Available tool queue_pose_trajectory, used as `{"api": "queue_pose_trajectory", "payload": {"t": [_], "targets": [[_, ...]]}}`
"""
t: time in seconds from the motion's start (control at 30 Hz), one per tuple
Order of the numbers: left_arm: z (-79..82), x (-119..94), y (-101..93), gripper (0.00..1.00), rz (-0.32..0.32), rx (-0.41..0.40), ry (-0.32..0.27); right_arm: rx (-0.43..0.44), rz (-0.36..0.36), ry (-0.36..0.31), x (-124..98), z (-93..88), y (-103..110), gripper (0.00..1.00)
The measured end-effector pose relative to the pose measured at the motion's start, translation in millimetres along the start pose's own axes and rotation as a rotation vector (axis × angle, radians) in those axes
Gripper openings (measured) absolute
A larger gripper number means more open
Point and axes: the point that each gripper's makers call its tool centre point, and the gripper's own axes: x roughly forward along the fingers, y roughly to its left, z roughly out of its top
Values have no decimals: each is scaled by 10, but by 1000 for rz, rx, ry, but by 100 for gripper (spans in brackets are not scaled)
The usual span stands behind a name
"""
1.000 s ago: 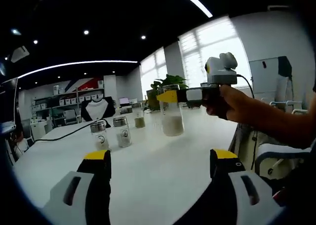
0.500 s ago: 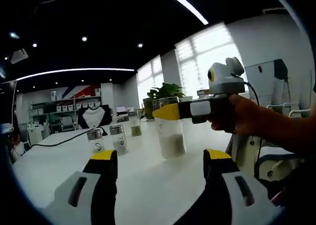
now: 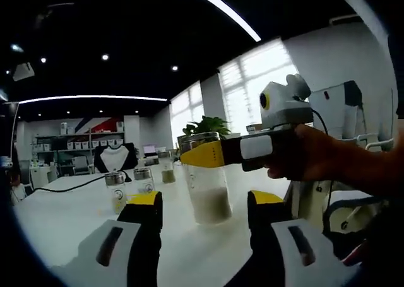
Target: Rotate the seasoning bottle until the label or dispensing opening points toward the visible target arrow and the bottle remains upright within the marked orientation range
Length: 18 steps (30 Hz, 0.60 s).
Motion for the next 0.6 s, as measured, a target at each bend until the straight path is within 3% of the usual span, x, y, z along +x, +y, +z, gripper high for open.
{"api": "queue_pose_trajectory", "payload": {"t": [0.27,0.37,0.6], "targets": [[-69,28,-65,55,-20,20,27,17,110,-30,-69,47,284,39],[-95,30,-111,51,-42,25,43,56,127,-26,-85,28,329,39],[-126,27,-148,43,-71,21,53,50,209,-55,-124,90,504,39]]}}
